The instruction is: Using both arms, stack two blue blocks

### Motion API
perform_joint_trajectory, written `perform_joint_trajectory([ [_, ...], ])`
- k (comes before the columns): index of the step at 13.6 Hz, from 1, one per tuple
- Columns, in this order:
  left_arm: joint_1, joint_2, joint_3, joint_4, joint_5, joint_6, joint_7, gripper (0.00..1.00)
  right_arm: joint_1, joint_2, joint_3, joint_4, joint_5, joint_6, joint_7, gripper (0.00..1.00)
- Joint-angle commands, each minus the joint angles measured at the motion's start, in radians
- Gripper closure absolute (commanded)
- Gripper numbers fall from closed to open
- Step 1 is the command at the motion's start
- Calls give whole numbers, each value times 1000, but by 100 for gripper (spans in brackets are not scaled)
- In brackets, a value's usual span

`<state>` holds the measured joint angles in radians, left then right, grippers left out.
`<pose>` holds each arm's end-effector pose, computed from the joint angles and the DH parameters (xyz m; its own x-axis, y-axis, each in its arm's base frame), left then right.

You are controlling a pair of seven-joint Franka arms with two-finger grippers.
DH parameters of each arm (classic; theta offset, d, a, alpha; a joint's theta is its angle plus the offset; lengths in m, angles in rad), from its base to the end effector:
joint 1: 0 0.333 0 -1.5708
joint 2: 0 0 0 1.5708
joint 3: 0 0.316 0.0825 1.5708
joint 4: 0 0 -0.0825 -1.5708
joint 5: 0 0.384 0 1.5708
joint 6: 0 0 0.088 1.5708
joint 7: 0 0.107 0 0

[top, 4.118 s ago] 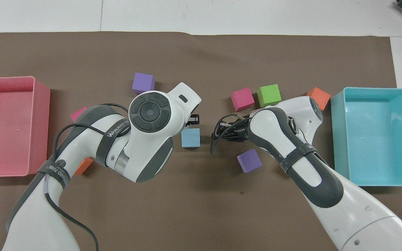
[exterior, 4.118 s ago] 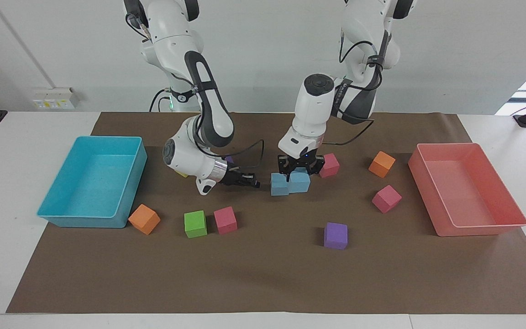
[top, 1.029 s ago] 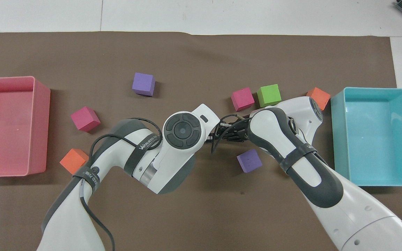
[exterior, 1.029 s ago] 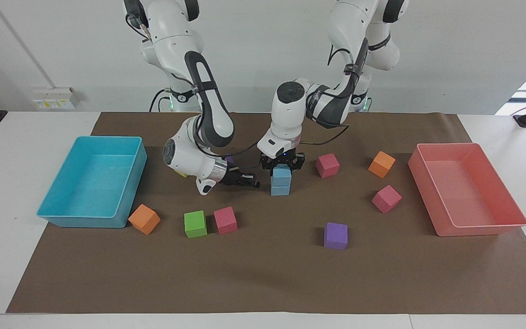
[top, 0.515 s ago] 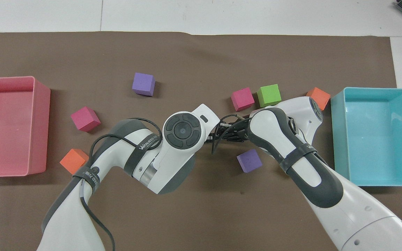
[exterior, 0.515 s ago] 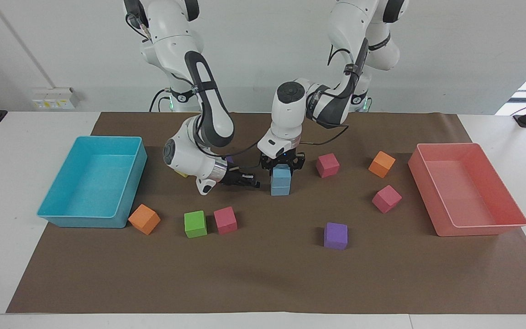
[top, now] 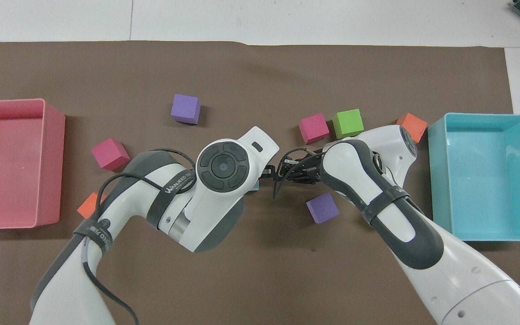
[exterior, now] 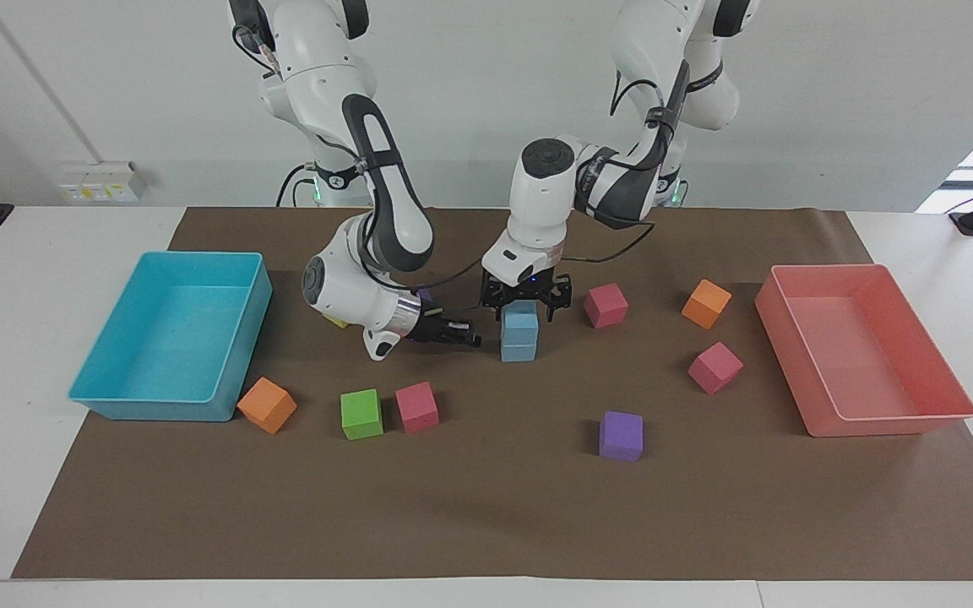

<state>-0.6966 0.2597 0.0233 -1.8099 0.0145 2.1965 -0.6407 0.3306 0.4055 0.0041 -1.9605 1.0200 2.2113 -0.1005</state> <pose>0.4988 -0.3984 0.4110 0.9929 -0.0378 0.1126 -0.0448 -0.9972 0.0606 0.5669 0.2270 0.2663 0.9440 -0.1523 -0.2926 -0.3101 -0.7120 -0.6300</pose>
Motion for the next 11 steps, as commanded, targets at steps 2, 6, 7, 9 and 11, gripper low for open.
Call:
perform_joint_trajectory([
  [2, 86, -158, 1, -29, 18, -128, 93, 0, -11, -17, 7, -6, 32, 8, -41, 100],
  [6, 247, -296, 1, -61, 16, -305, 414, 0, -13, -57, 2, -4, -3, 4, -28, 97],
  [7, 287, -316, 1, -63, 16, -332, 473, 0, -22, -72, 2, -6, -41, 4, -25, 79],
  [9, 359, -339, 3, -43, 10, -394, 589, 0, -39, -106, 2, -5, -145, 2, 25, 19],
  [11, 419, -349, 6, 3, 5, -451, 636, 0, -47, -141, 1, -3, -251, 2, 83, 0],
])
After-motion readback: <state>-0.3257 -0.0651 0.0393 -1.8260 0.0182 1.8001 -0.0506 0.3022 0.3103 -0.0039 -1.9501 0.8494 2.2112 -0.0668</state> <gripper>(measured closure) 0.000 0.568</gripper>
